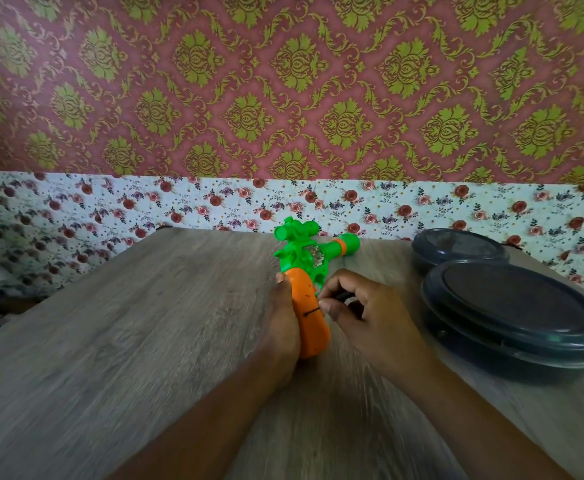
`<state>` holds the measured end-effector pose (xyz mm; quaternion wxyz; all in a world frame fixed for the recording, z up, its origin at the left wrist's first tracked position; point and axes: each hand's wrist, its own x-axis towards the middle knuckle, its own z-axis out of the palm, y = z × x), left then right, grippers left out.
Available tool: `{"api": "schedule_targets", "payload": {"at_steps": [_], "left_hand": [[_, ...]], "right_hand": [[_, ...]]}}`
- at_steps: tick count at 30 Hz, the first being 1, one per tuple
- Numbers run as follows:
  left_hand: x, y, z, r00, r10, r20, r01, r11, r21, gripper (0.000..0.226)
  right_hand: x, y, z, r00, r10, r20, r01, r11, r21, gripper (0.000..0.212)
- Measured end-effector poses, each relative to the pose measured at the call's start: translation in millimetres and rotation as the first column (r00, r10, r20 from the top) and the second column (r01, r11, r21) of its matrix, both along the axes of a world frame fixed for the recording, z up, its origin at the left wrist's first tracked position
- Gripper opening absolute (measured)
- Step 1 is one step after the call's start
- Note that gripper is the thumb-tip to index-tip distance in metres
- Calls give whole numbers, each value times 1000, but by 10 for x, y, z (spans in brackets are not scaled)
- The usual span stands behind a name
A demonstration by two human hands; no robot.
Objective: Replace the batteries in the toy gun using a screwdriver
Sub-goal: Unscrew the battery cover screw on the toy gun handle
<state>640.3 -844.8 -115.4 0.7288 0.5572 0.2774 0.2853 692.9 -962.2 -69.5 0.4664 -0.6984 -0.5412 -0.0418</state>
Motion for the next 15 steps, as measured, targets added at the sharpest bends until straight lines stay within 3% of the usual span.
{"api": "schedule_targets", "payload": {"at_steps": [4, 9, 12, 15], "left_hand": [[-23, -16, 28, 1000, -4, 11, 5, 1000, -9, 66], [-35, -28, 27, 1000, 7, 1, -7, 1000, -13, 51], [-50, -60, 50, 1000, 5, -13, -5, 1000, 7, 57], [-41, -40, 49, 1000, -25, -5, 25, 1000, 10, 70]], "right_hand": [[-48, 21, -14, 1000, -16, 9, 16, 1000, -3, 8], [-32, 0, -20, 959, -143, 245, 171, 980, -98, 14], [-24, 2, 3, 978, -75, 196, 101, 987, -126, 9], [-19, -12, 35, 999, -2, 39, 6, 992, -122, 9]]}}
